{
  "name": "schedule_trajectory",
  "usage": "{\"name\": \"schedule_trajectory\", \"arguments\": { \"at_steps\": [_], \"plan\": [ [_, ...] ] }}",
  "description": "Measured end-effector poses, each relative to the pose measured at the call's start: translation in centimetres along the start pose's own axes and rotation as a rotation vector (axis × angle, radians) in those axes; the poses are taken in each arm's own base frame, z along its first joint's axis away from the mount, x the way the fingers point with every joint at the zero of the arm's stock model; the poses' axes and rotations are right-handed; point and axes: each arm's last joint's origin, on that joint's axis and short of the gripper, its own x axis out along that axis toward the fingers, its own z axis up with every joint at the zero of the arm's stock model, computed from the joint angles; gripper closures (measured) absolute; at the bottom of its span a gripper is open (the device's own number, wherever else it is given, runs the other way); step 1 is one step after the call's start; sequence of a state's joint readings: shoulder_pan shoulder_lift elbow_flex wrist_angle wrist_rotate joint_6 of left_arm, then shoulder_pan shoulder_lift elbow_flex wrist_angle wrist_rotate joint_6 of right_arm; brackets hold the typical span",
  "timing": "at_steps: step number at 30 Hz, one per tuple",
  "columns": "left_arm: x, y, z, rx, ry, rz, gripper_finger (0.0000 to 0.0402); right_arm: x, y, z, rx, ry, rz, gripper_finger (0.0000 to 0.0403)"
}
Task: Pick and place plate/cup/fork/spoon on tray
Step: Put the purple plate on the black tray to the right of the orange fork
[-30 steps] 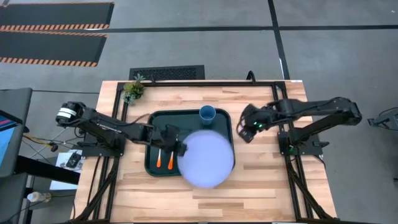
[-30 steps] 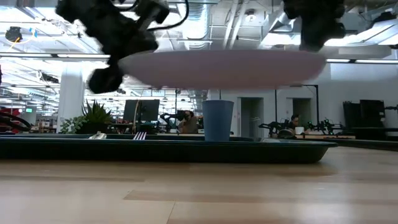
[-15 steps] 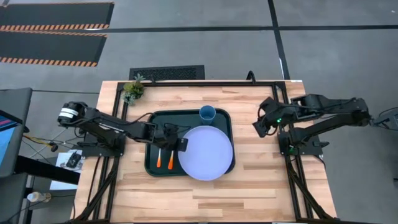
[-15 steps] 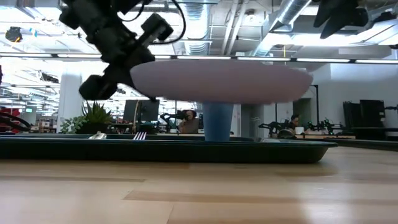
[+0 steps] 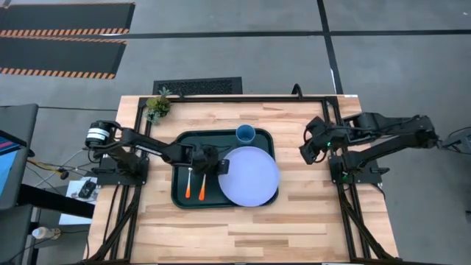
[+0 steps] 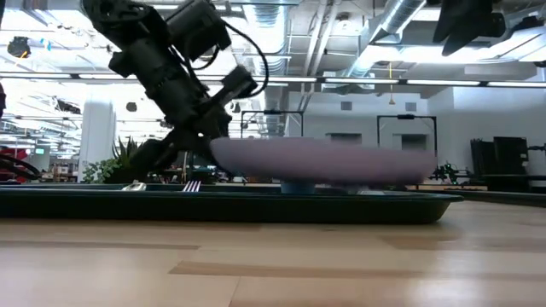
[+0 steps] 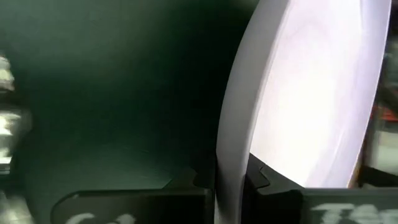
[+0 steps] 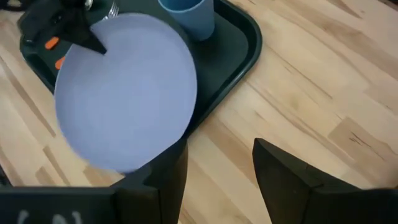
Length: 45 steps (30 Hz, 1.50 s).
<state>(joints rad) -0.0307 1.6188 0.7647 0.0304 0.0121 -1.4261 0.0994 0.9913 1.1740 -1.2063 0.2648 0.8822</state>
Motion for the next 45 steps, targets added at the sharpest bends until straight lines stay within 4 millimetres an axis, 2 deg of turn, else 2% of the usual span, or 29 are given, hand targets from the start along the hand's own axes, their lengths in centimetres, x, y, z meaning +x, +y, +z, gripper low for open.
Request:
{"name": "schedule_trajectory", "arguments": {
  "at_steps": [8, 18, 32, 45],
  "plan": [
    [0.07, 0.64, 1.00, -0.015, -0.024, 0.048, 0.0399, 0.15, 0.42, -0.23, -0.023, 0.011, 0.006, 0.0205],
    [0.06, 0.67, 0.84, 0.016, -0.030, 0.056, 0.0389, 0.08, 0.58, -0.39, -0.040, -0.007, -0.002, 0.0207],
    [0.06, 0.53, 0.83, 0.064, -0.054, 0.048, 0.0329, 0.08, 0.62, -0.34, -0.037, -0.013, 0.001, 0.0207],
    [0.04, 0.18, 0.86, 0.124, -0.046, 0.012, 0.0221, 0.08, 0.63, -0.35, -0.045, -0.009, 0.004, 0.0182]
  ]
}}
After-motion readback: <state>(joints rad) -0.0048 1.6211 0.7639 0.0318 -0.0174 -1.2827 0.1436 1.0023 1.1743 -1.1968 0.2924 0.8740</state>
